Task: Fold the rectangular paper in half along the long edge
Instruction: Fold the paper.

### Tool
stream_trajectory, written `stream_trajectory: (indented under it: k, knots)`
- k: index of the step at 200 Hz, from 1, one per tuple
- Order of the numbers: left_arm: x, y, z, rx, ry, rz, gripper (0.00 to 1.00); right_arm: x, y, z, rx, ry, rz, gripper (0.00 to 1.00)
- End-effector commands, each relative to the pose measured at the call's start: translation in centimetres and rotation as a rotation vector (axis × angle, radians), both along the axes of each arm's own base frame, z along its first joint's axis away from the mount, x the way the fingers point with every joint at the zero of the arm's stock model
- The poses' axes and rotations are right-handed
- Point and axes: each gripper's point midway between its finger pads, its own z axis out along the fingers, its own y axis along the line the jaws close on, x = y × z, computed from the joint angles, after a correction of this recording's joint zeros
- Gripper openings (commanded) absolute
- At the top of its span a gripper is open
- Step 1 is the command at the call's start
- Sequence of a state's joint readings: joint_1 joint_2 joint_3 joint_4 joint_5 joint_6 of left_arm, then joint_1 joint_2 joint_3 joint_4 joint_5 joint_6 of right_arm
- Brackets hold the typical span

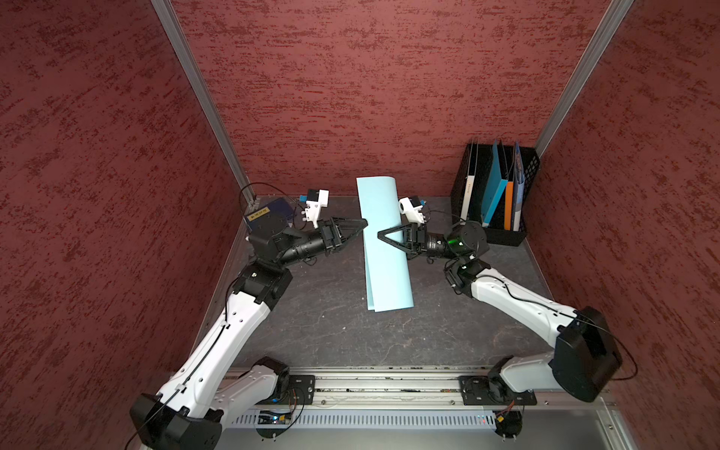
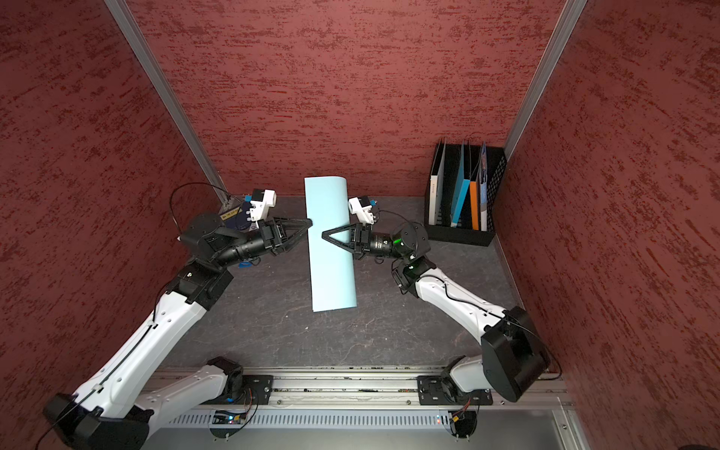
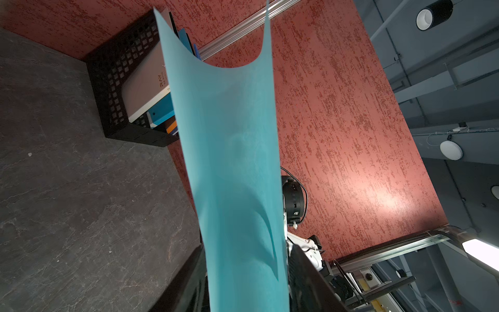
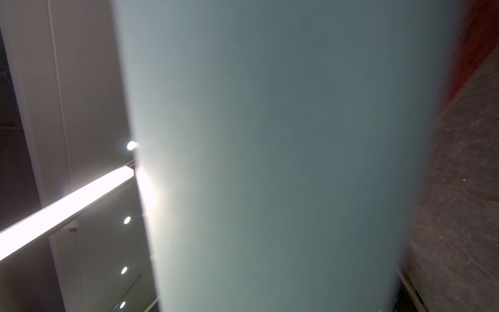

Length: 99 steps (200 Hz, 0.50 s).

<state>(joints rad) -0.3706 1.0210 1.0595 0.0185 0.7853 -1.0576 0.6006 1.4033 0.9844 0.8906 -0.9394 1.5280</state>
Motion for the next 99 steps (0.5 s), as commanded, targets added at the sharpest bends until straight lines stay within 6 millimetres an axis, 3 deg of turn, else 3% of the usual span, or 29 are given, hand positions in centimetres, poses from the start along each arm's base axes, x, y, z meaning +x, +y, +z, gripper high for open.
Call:
stream_trajectory:
  k: [1,48,99]
  knots:
    - [-0.2,-0.2,-0.7,0.015,-0.006,-0.020,0.47,-0.9,-0.1,1.5,0.040,-0.048,0.021,0.50]
    - [-0.1,-0.3,-0.7,0.016,-0.010,-0.021,0.38,-1.4,-0.3,2.2,0.058,-0.067,0.039,0.51]
    - [0.1,-0.4,-0.8,0.017,-0.006,-0.026,0.37,-1.6,-0.2,2.5,0.065,-0.070,0.051,0.50]
